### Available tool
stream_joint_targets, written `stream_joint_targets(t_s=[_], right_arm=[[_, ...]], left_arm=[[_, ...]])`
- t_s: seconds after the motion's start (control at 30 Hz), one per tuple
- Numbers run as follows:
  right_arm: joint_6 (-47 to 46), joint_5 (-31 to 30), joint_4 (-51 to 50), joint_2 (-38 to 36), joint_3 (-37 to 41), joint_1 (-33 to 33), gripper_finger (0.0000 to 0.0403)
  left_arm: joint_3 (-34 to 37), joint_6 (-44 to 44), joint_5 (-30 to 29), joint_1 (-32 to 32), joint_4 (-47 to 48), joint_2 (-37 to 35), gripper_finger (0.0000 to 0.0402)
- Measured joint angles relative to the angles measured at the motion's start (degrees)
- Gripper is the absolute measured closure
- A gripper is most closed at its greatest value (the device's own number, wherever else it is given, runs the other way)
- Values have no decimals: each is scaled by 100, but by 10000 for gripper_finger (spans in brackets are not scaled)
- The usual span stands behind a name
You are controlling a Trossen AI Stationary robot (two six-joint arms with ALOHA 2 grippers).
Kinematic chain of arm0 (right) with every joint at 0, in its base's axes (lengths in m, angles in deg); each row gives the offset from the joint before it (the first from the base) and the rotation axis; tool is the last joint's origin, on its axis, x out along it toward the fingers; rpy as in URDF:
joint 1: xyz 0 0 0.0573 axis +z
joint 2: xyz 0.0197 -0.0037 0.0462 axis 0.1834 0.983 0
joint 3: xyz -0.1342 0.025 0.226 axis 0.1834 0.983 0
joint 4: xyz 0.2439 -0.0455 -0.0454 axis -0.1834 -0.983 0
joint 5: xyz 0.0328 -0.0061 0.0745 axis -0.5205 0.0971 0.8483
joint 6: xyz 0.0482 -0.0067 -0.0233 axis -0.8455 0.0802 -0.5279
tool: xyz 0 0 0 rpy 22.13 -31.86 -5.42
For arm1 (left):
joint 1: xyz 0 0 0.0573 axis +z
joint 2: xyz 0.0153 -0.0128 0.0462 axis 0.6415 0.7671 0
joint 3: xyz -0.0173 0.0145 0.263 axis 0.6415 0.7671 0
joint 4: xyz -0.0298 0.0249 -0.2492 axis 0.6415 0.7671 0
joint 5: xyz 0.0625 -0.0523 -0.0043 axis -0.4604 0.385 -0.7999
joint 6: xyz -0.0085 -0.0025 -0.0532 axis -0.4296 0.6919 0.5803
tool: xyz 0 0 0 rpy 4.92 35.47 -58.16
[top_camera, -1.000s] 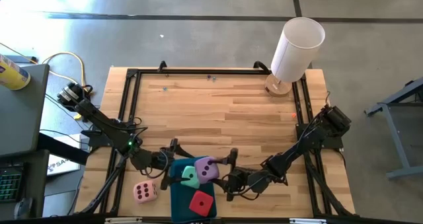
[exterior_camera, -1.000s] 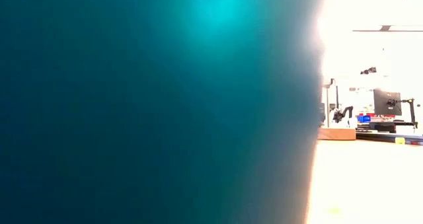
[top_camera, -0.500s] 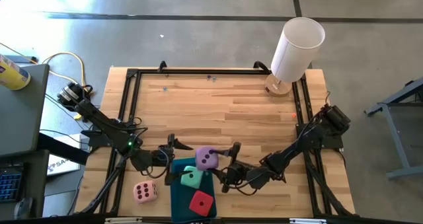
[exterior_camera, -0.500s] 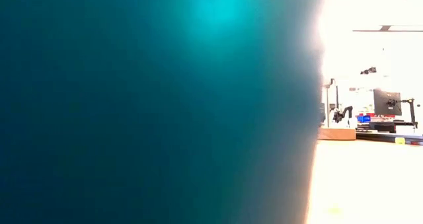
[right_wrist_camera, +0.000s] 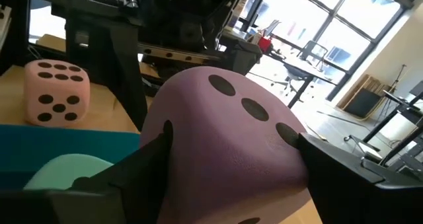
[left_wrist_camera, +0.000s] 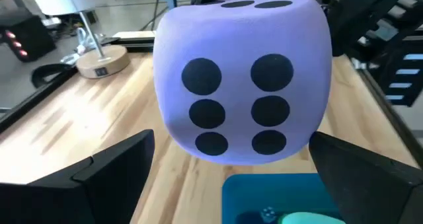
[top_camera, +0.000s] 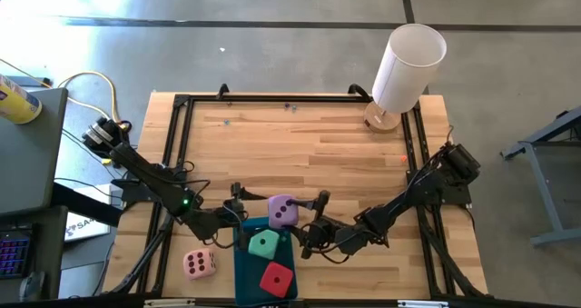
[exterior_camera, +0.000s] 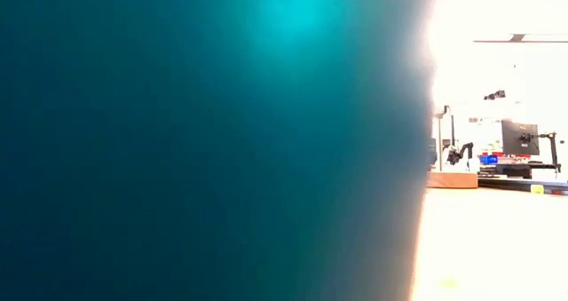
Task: Pick & Place Dice
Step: Put the big violet die into the blue bin
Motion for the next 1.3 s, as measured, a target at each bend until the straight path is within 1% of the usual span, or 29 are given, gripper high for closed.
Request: stream_joint_targets(t_s=[0.27,0.43,0.6,0.8,0.9,1.03,1.13,1.3], right_arm=[[76,37,51,0,2,-2,115],[93,171,40,0,2,-8,115],[113,199,12,0,2,-4,115],[126,383,-2,0,2,-10,115],[126,463,-2,-2,2,-8,115],[126,572,-18,-2,2,3,115],[129,634,-18,-2,2,0,115],[138,495,-24,-2,2,0,115]], left_arm=[[-2,-394,-95,-68,-170,10,8],[1,-411,-185,-57,-165,13,8],[1,-409,-184,-55,-170,13,8],[1,-480,-164,-55,-176,13,8],[1,-485,25,-39,-205,13,8],[1,-454,588,75,-244,13,8],[1,-385,688,138,-248,13,8],[3,-346,688,181,-254,13,8]])
